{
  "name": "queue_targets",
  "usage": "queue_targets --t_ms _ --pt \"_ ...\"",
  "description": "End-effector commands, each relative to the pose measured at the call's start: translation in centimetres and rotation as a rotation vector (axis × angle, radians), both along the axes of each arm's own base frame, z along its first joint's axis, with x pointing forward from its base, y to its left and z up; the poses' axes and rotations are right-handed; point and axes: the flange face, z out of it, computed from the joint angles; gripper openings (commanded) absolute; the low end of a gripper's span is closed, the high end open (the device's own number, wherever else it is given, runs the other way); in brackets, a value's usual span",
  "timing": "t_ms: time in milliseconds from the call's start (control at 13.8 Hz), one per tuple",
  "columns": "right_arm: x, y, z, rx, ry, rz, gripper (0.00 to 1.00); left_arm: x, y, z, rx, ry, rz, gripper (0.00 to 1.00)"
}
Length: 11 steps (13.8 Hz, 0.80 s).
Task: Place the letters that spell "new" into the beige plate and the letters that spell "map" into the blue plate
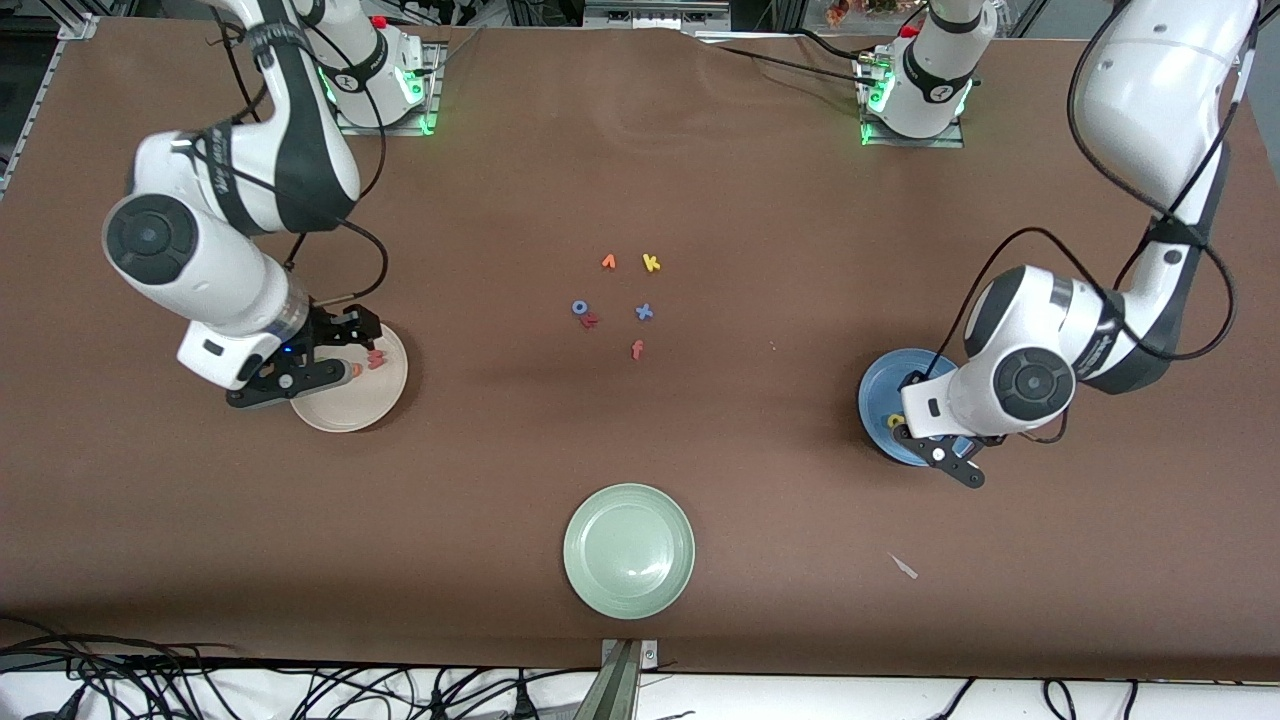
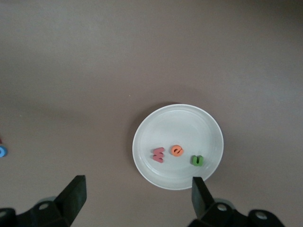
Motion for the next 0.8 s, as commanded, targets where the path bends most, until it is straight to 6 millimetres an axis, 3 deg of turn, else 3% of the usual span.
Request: queue_targets --t_ms 0,73,218,436,581,727 --pt "0.1 0.3 3.3 -0.029 -0.014 -0.025 0.99 -0.9 -0.4 7.5 -0.048 -0.054 0.047 1.0" --pt "-0.5 0.6 4.4 -0.011 -0.02 -0.053 0.99 -1.2 -0.4 9.7 -0.061 -0.052 0.065 1.0" --pt "-0.9 -0.8 6.6 0.033 -0.031 -0.091 0.99 -1.9 -0.5 13.9 -0.094 0.001 0.104 1.0" --pt "-2.0 -4.2 9.7 0.075 -0.036 -0.112 1.0 -3.4 -0.7 20.9 -0.126 -0.01 0.128 1.0" --pt "-3.0 -5.8 11.8 0.069 -0.04 -0.102 1.0 -4.1 2.1 24.3 -0.135 -0.066 0.203 1.0" --pt "-4.3 -6.8 13.5 0.065 -0.025 -0.096 1.0 -4.7 6.2 26.5 -0.166 -0.095 0.309 1.0"
